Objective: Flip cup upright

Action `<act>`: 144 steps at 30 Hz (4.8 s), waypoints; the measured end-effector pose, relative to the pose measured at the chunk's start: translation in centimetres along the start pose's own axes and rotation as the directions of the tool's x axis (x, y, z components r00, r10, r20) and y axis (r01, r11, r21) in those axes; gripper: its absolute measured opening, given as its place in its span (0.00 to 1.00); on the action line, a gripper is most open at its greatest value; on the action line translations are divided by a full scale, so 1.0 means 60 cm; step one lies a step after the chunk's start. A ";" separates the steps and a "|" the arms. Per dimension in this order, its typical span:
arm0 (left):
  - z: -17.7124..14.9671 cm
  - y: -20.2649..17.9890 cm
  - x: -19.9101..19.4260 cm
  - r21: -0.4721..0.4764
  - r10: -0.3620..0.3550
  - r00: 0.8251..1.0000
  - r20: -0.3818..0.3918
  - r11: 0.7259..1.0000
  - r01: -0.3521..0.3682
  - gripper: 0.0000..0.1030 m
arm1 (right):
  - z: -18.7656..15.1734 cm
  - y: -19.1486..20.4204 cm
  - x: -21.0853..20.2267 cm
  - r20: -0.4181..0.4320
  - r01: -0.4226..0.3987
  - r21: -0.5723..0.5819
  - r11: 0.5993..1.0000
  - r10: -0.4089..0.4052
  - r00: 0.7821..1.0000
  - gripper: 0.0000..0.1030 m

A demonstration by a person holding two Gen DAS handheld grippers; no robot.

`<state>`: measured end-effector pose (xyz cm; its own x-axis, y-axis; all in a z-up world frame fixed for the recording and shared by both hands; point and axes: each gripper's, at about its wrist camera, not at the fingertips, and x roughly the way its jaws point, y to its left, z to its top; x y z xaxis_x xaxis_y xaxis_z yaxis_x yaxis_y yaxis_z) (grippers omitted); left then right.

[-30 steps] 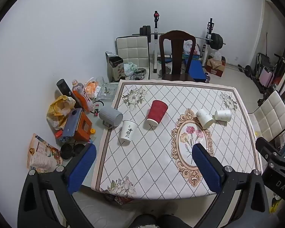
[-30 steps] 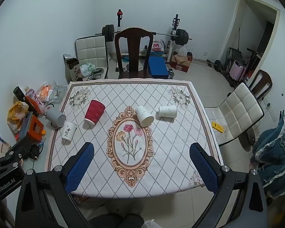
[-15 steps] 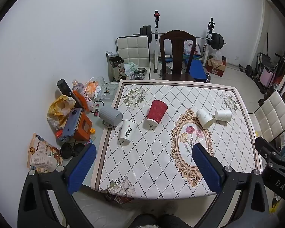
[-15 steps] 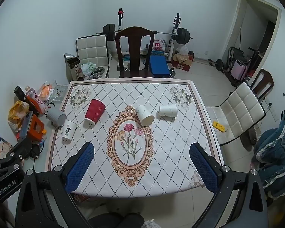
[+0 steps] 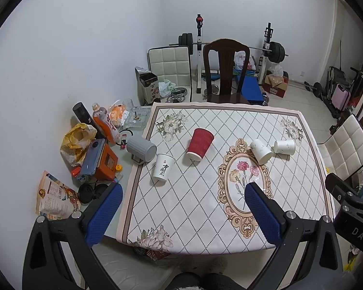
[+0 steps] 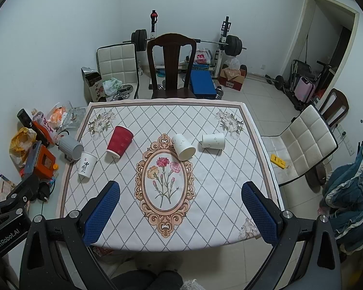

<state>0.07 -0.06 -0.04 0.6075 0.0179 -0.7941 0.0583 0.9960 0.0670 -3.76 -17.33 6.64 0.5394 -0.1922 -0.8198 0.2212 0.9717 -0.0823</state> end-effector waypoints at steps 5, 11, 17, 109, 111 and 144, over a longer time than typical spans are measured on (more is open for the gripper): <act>0.003 0.001 0.004 0.001 0.000 1.000 0.000 1.000 0.000 1.00 | 0.001 0.001 -0.002 -0.001 0.001 -0.002 1.000 -0.001 1.000 0.99; 0.003 0.000 0.003 0.000 0.002 1.000 0.002 1.000 -0.002 1.00 | 0.001 0.000 -0.005 -0.004 0.000 0.000 1.000 0.000 1.000 0.99; 0.004 0.000 0.005 0.000 0.000 1.000 0.001 1.000 0.000 1.00 | 0.001 0.000 -0.008 -0.003 0.000 0.000 1.000 0.000 1.000 0.99; 0.105 0.307 0.674 -0.374 0.047 0.857 -0.513 0.887 -0.272 1.00 | 0.048 0.311 0.739 -0.503 0.021 0.075 0.997 0.019 0.864 0.99; 0.107 0.324 0.700 -0.429 -0.007 0.851 -0.526 0.866 -0.257 1.00 | 0.062 0.318 0.749 -0.496 0.035 0.088 0.996 0.014 0.868 0.98; 0.145 0.314 0.775 -0.255 0.033 0.871 -0.491 0.950 -0.180 0.80 | 0.108 0.270 0.764 -0.461 0.128 0.174 0.976 -0.034 0.887 0.99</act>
<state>36.29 18.76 -30.47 0.1423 0.0908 -0.9857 -0.2560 0.9653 0.0519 29.82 -11.30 -28.62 0.0958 -0.1404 -0.9855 0.4261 0.9005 -0.0869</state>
